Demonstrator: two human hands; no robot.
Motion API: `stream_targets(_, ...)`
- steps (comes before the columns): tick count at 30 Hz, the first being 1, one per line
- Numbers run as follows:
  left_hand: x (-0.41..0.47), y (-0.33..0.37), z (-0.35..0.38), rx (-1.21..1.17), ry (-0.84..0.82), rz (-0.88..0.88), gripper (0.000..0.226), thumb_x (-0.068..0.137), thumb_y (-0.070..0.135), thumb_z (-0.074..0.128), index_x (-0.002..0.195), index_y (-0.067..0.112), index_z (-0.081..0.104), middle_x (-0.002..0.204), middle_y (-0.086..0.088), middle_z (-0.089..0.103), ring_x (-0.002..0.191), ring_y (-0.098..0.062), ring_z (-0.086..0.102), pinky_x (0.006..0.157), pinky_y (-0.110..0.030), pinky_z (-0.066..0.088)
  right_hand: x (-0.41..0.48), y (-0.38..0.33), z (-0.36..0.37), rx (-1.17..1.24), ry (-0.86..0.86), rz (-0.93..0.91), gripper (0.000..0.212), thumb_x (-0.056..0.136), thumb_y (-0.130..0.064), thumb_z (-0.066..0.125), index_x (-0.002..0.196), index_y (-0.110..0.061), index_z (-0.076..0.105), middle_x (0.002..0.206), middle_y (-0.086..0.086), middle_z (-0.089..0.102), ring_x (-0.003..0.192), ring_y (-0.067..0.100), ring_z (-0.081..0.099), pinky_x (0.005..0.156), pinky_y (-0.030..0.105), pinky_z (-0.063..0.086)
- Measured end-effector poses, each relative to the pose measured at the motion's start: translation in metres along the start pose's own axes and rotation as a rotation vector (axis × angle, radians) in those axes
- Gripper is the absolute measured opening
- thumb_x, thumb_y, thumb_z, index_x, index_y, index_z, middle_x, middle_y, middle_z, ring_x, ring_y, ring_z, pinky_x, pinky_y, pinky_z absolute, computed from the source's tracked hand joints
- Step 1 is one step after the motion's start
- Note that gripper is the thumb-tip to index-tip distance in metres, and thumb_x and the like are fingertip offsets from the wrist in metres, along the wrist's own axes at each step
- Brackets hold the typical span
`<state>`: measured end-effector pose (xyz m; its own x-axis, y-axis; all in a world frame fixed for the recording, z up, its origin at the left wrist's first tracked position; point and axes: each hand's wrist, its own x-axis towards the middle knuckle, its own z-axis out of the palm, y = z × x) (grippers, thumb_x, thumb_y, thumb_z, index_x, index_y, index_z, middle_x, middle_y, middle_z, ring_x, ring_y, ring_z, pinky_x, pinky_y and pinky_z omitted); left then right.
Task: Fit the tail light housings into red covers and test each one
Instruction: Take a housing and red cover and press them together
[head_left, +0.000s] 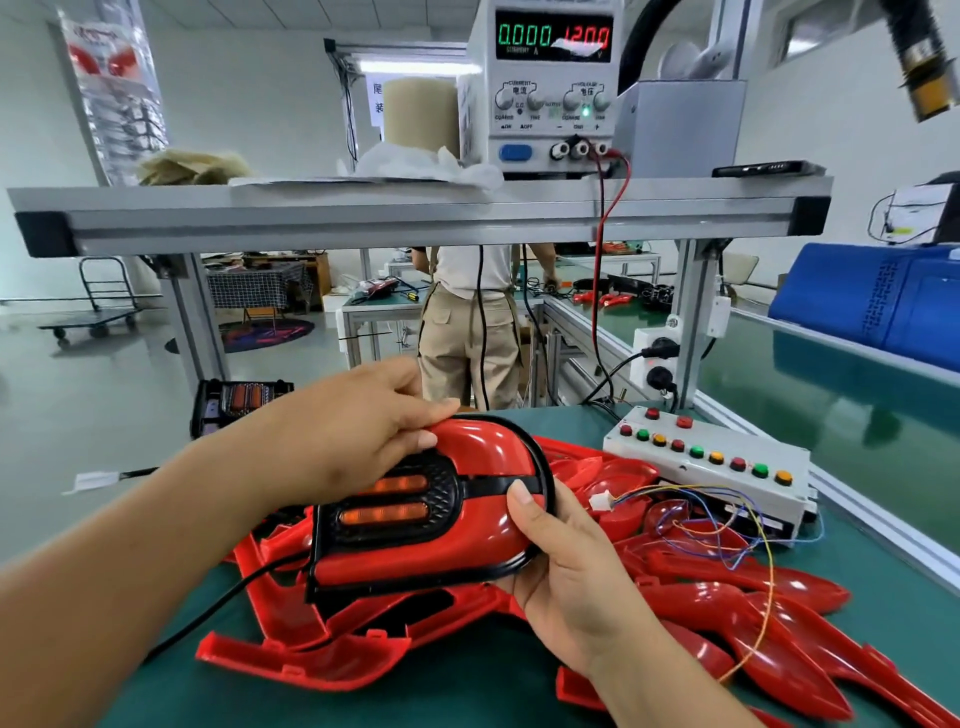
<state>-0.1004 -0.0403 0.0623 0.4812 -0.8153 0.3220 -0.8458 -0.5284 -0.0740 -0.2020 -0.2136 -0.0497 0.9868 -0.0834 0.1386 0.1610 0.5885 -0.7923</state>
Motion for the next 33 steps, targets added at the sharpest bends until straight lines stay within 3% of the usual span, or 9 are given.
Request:
stream_targets(6,-0.004,0.001,-0.002,-0.013,0.073,0.003,0.042,0.096,0.039,0.049,0.136,0.050,0.048,0.084,0.016,0.038,0.078,0.000,0.043,0.064,-0.014,0.029,0.000,-0.001,0.001,0.013,0.000,-0.005,0.047,0.076,-0.022,0.069,0.121,-0.010,0.060,0.110,0.022,0.070,0.090,0.030,0.070,0.071,0.040,0.060)
stream_targets(11,-0.006,0.002,-0.005,-0.058,0.052,0.027,0.041,0.092,0.043,0.047,0.133,0.045,0.054,0.084,0.018,0.040,0.083,0.005,0.044,0.067,-0.008,0.031,-0.001,0.002,0.000,-0.008,-0.018,0.007,0.049,0.078,-0.023,0.068,0.125,-0.013,0.059,0.112,0.020,0.070,0.094,0.030,0.069,0.078,0.044,0.060)
stream_targets(15,-0.008,0.000,-0.006,-0.122,0.058,0.049,0.050,0.086,0.050,0.039,0.130,0.040,0.059,0.089,0.018,0.045,0.084,0.001,0.048,0.071,-0.010,0.033,-0.001,0.003,0.001,0.008,-0.036,0.004,0.046,0.079,-0.023,0.068,0.122,-0.013,0.060,0.110,0.019,0.070,0.094,0.030,0.070,0.075,0.043,0.060)
stream_targets(21,-0.010,0.004,0.004,-0.072,0.101,0.027,0.051,0.086,0.050,0.036,0.131,0.042,0.058,0.087,0.021,0.041,0.077,0.004,0.045,0.065,-0.008,0.030,0.001,0.002,0.001,0.024,-0.023,0.004,0.043,0.078,-0.024,0.068,0.120,-0.012,0.060,0.110,0.020,0.070,0.096,0.033,0.070,0.082,0.051,0.058)
stream_targets(25,-0.012,0.010,0.006,-0.011,0.159,0.036,0.049,0.090,0.045,0.036,0.132,0.037,0.059,0.091,0.012,0.045,0.075,0.002,0.042,0.066,-0.010,0.031,0.003,0.000,-0.001,0.028,-0.020,-0.003,0.045,0.079,-0.024,0.067,0.120,-0.010,0.058,0.109,0.022,0.070,0.095,0.034,0.070,0.081,0.054,0.058)
stream_targets(28,-0.014,0.013,0.009,0.050,0.218,0.057,0.045,0.091,0.037,0.041,0.128,0.027,0.065,0.093,0.008,0.047,0.082,-0.009,0.043,0.067,-0.021,0.036,0.003,-0.001,-0.002,0.037,-0.030,-0.014,0.042,0.079,-0.023,0.067,0.118,-0.009,0.059,0.107,0.021,0.070,0.092,0.032,0.071,0.079,0.052,0.059)
stream_targets(31,-0.013,0.012,0.012,0.078,0.250,0.066,0.043,0.091,0.034,0.044,0.126,0.025,0.066,0.093,0.005,0.050,0.086,-0.013,0.044,0.071,-0.015,0.032,0.004,0.000,-0.003,0.047,-0.033,-0.017,0.042,0.080,-0.023,0.067,0.118,-0.009,0.060,0.109,0.021,0.070,0.093,0.033,0.070,0.079,0.052,0.058)
stream_targets(33,-0.013,0.011,0.014,0.049,0.223,0.037,0.042,0.092,0.037,0.043,0.129,0.032,0.063,0.105,0.001,0.054,0.095,-0.017,0.048,0.081,-0.016,0.034,0.004,0.001,-0.004,0.061,-0.038,-0.024,0.038,0.081,-0.021,0.066,0.117,-0.010,0.061,0.109,0.021,0.070,0.093,0.032,0.071,0.075,0.050,0.059)
